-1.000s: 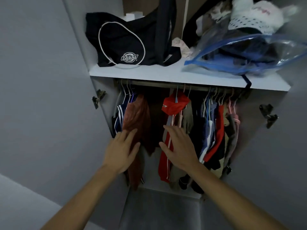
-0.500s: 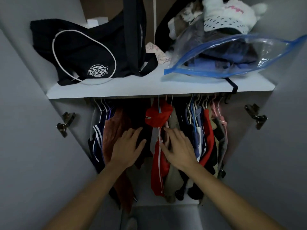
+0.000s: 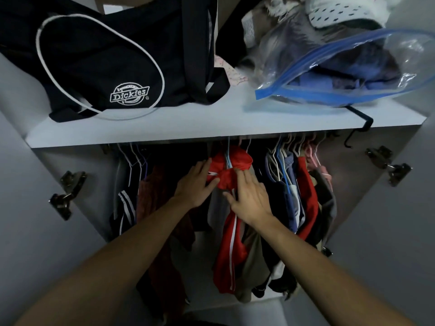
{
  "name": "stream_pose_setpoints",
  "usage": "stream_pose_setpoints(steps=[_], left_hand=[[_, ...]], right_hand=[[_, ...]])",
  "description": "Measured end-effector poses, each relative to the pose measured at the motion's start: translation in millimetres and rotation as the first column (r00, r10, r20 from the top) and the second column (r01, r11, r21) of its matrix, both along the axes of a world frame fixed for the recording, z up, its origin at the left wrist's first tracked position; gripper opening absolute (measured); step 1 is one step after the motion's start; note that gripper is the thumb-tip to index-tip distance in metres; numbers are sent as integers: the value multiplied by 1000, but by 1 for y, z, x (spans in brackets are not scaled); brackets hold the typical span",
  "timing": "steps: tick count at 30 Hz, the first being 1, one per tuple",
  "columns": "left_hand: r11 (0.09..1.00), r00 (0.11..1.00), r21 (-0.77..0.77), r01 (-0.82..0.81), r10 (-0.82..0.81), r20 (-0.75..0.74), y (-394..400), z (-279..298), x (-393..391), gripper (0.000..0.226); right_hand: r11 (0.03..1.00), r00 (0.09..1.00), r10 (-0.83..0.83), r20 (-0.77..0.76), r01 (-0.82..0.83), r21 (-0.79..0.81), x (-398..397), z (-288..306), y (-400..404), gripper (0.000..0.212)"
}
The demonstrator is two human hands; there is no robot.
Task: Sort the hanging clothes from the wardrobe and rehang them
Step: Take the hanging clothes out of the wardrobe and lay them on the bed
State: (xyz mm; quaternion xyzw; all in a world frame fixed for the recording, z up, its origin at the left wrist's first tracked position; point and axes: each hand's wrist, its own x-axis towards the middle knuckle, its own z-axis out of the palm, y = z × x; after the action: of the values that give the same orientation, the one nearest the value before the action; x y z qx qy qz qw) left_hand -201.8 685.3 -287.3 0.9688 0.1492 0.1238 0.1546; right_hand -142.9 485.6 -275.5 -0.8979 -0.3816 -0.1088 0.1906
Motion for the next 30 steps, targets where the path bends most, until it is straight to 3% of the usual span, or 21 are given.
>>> stream_pose_setpoints(steps=[8,17,24,30], left_hand=[[997,994,15,73,-74,79,8,-10,47,92],[998,994,49,40,-45,98,7,-12,93,118],[983,971,180,-21,-23,237,25,-22,98,94],[991,960,112,-67,34,278,52,-33,75,77]], right_hand=[[998,994,-43,100,47,-39,20,-19,-8,54],[985,985,-152,78,157,-66,77,-18,-35,67],[983,982,-178,70,181,-38,94,-17,-31,68],[980,982,-185,44,187,-64,109,-7,-31,67]])
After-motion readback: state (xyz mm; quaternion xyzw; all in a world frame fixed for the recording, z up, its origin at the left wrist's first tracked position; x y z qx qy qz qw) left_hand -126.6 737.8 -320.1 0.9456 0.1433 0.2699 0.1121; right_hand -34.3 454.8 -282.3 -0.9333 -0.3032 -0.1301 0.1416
